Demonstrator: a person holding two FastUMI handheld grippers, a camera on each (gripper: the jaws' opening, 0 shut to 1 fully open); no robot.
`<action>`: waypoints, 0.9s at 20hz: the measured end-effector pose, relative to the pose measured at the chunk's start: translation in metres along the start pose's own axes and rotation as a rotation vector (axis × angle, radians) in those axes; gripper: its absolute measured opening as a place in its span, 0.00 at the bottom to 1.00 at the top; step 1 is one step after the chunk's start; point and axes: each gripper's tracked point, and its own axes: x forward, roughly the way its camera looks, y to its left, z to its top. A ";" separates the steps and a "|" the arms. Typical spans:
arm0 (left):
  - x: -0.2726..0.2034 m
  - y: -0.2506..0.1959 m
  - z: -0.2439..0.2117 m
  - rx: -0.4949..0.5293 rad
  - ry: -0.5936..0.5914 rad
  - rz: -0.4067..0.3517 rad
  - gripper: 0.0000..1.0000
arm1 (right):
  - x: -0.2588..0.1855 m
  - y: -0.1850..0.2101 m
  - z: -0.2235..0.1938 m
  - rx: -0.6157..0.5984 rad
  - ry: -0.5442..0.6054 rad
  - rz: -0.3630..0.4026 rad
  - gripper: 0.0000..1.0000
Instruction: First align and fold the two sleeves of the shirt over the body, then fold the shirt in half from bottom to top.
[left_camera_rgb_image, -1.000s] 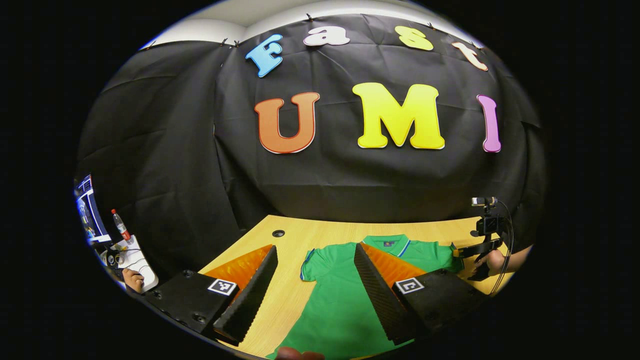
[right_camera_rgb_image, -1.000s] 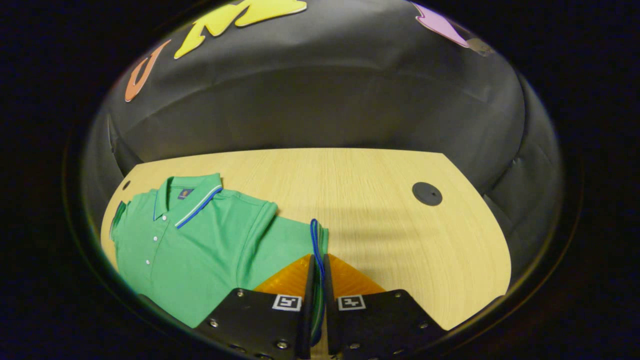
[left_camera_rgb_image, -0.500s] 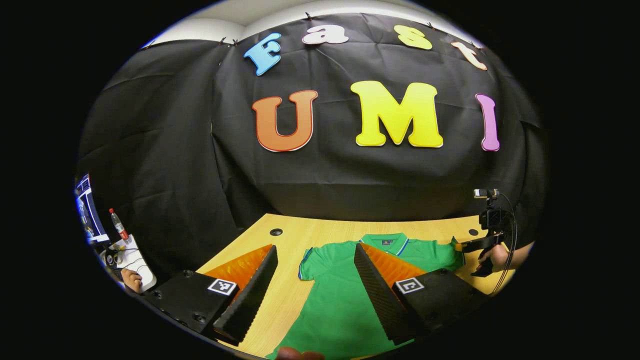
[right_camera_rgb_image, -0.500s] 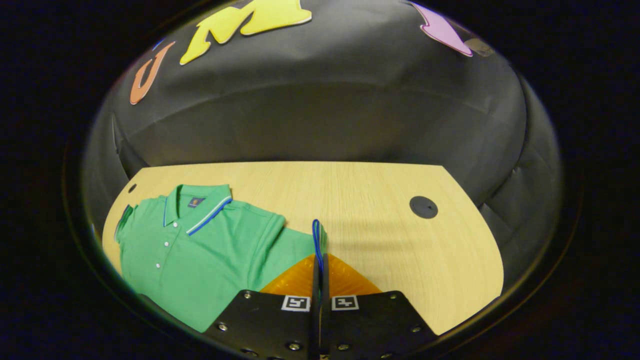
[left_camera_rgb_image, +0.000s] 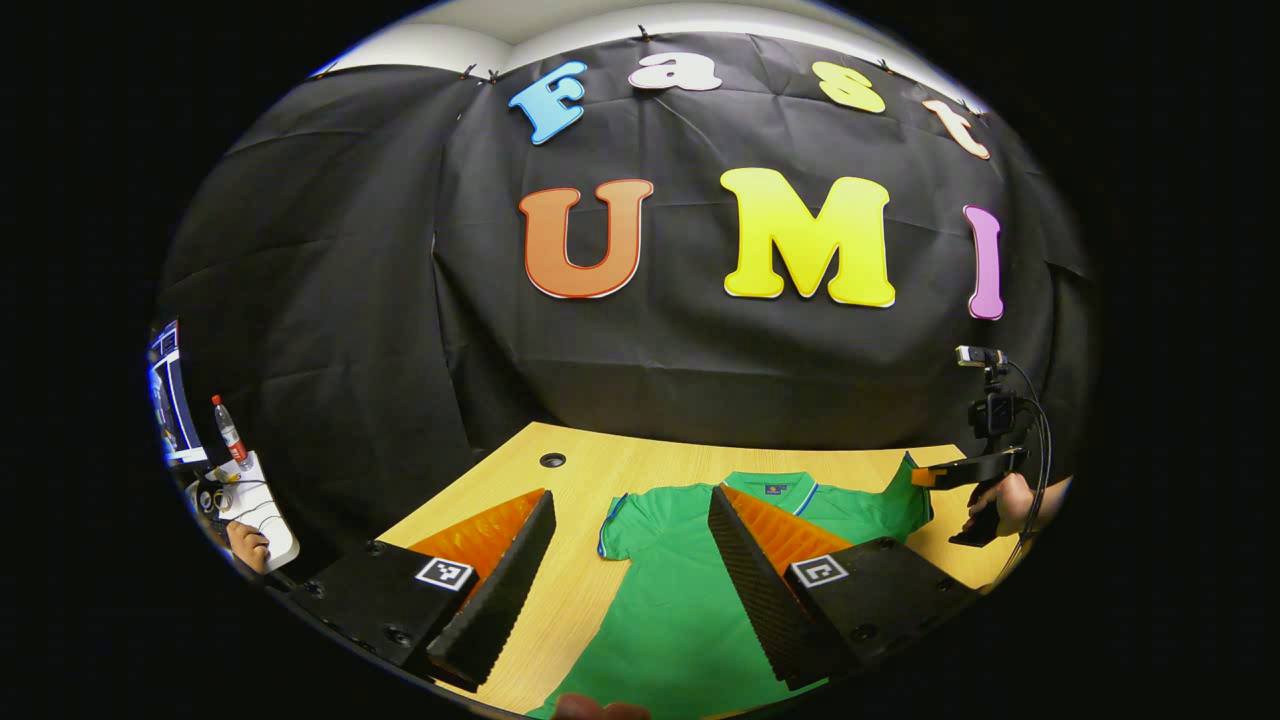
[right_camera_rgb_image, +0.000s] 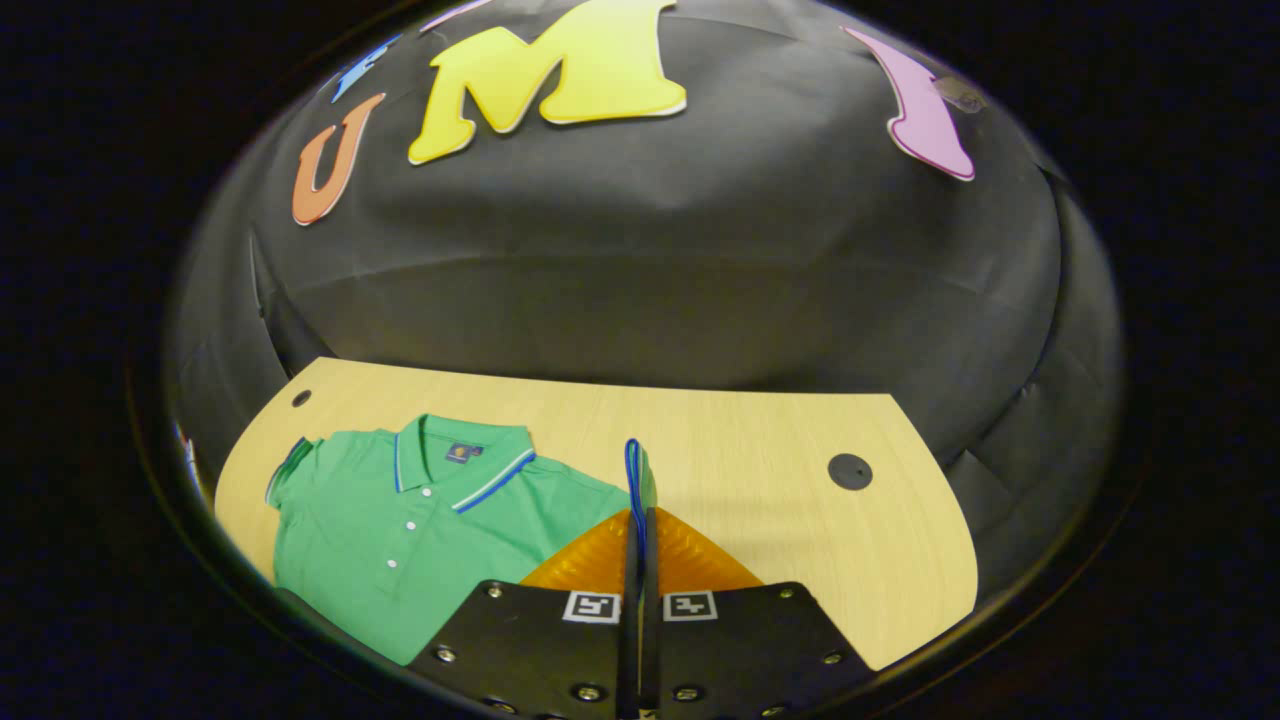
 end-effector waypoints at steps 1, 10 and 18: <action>-0.001 0.004 -0.001 -0.005 0.001 0.003 0.99 | -0.002 0.005 0.002 -0.007 -0.002 0.002 0.01; -0.009 0.048 -0.006 -0.008 -0.006 0.033 0.99 | -0.002 0.067 0.009 -0.052 -0.008 0.029 0.01; -0.015 0.081 -0.014 -0.018 0.009 0.054 0.99 | 0.032 0.123 -0.032 -0.085 0.092 0.056 0.01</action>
